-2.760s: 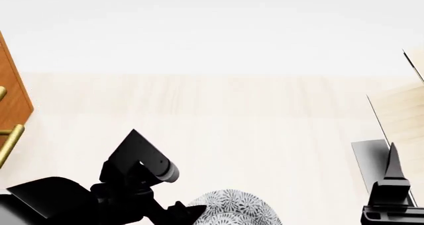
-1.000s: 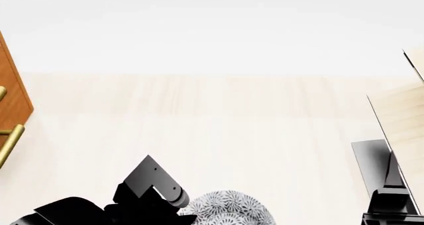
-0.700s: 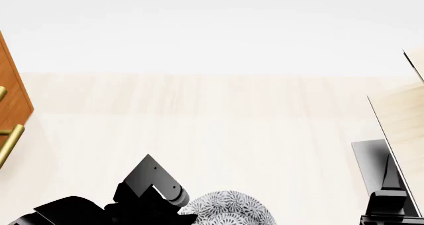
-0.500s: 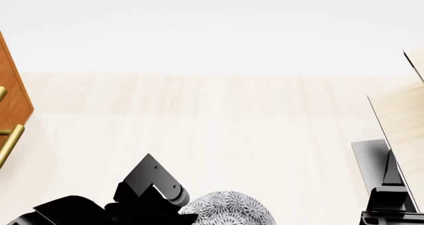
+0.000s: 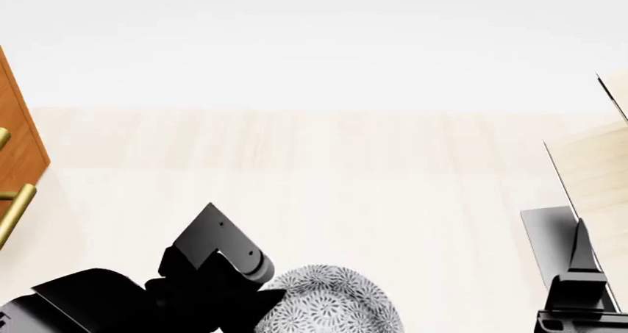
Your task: Close the top drawer of the cabinet and put the bowl on top of it.
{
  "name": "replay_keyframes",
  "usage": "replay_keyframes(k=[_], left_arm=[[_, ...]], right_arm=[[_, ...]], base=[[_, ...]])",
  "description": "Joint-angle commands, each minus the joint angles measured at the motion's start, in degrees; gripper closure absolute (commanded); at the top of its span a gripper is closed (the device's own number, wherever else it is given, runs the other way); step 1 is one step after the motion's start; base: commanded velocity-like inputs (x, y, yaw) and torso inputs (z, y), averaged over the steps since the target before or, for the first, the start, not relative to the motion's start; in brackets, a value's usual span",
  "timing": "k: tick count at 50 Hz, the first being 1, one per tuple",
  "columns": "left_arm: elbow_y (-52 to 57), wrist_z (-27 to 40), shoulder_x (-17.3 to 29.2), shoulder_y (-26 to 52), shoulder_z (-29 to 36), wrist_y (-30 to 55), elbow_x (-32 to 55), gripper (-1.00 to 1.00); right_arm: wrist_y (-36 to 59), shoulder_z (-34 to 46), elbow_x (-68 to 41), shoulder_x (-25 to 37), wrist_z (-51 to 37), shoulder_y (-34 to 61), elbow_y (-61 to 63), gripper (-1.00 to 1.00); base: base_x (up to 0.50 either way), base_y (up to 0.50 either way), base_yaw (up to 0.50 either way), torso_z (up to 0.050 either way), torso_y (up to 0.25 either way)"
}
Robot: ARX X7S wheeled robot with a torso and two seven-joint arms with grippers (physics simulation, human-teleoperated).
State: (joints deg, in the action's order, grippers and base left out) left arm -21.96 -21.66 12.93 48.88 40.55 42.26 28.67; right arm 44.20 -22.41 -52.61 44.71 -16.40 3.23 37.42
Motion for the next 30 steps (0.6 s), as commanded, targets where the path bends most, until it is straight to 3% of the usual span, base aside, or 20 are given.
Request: replay_keyframes(k=[1, 7, 8, 11, 13, 17, 20, 23, 25, 27, 30], left_arm=[[3.65, 1.78, 1.39, 1.61, -1.49, 2.20, 0.49, 1.00], [5.45, 2.52, 2.06, 1.91, -1.99, 3.17, 0.95, 1.00], [6.05, 2.77, 2.26, 1.99, -2.06, 3.55, 1.02, 1.00], [6.97, 3.10, 2.52, 2.39, -2.37, 4.31, 1.38, 1.00], [8.01, 3.48, 2.76, 2.47, -2.60, 4.95, 1.69, 1.00], [9.55, 4.02, 3.11, 3.09, -3.24, 5.92, 2.27, 1.00], [11.31, 4.36, 3.50, 4.00, -5.00, 6.99, 3.75, 1.00], [12.47, 4.75, 3.88, 4.73, -5.68, 7.85, 4.30, 1.00], [12.98, 4.97, 4.06, 5.03, -5.88, 8.14, 4.43, 1.00], [13.41, 5.15, 4.16, 5.35, -6.35, 8.47, 4.81, 1.00], [13.95, 5.45, 4.28, 5.52, -6.42, 8.68, 4.87, 1.00]], right_arm=[[-1.74, 0.06, 1.30, -0.52, 0.64, -1.66, -0.02, -1.00], [0.00, -0.89, -1.12, 0.55, -0.41, -0.50, 0.53, -1.00], [-4.53, 0.65, 3.84, -1.73, 2.06, -3.78, -0.68, -1.00], [0.21, -1.62, -2.17, 1.06, -1.01, -0.77, 1.11, -1.00], [-4.18, -0.11, 2.86, -1.22, 1.57, -3.99, -0.06, -1.00], [0.15, -2.16, -3.09, 1.61, -1.42, -0.95, 1.38, -1.00], [-4.25, -0.64, 2.11, -0.74, 1.32, -4.27, 0.15, -1.00], [-0.41, -2.52, -3.13, 1.74, -1.32, -1.55, 1.22, -1.00], [-6.32, -0.22, 3.65, -1.41, 2.13, -5.60, -0.59, -1.00], [-1.45, -2.06, -2.43, 1.69, -0.97, -2.00, 0.65, -1.00], [-1.46, -2.06, -2.53, 1.71, -0.96, -1.98, 0.68, -1.00]], base=[[0.00, 0.00, 0.00, 0.000, 0.000], [0.00, 0.00, 0.00, 0.000, 0.000], [0.00, 0.00, 0.00, 0.000, 0.000], [0.00, 0.00, 0.00, 0.000, 0.000], [0.00, 0.00, 0.00, 0.000, 0.000], [0.00, 0.00, 0.00, 0.000, 0.000], [0.00, 0.00, 0.00, 0.000, 0.000], [0.00, 0.00, 0.00, 0.000, 0.000], [0.00, 0.00, 0.00, 0.000, 0.000], [0.00, 0.00, 0.00, 0.000, 0.000], [0.00, 0.00, 0.00, 0.000, 0.000]])
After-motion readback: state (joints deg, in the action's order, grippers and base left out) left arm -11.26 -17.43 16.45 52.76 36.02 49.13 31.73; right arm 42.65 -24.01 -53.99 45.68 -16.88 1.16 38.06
